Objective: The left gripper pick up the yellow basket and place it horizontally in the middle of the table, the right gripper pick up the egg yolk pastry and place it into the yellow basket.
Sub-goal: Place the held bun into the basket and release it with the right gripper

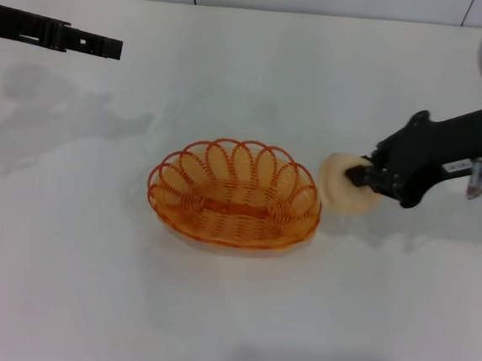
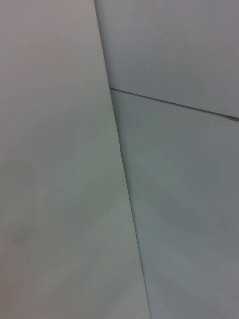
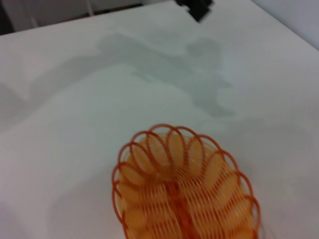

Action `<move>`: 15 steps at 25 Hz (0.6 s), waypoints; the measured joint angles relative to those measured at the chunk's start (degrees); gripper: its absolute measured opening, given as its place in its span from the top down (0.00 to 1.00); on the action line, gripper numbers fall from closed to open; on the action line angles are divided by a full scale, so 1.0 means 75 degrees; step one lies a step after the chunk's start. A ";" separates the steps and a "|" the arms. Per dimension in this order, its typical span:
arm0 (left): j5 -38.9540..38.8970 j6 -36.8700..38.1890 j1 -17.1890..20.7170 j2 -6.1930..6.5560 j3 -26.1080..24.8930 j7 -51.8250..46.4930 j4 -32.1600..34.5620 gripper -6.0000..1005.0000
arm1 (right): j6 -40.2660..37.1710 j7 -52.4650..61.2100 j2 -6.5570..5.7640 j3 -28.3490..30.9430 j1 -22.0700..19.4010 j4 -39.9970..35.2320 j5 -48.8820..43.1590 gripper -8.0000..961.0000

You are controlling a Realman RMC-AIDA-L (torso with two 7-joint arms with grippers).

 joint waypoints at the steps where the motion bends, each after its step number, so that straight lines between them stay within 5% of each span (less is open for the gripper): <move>1: -0.0001 0.0000 0.0000 0.0000 0.0000 0.0003 0.0000 0.13 | 0.0085 -0.0012 0.0001 -0.0104 0.0013 0.0020 0.0046 0.93; 15: -0.0063 -0.0011 -0.0007 -0.0033 0.0001 0.0014 0.0000 0.13 | 0.1975 -0.0125 0.0027 -0.1977 0.0234 0.0096 0.0218 0.95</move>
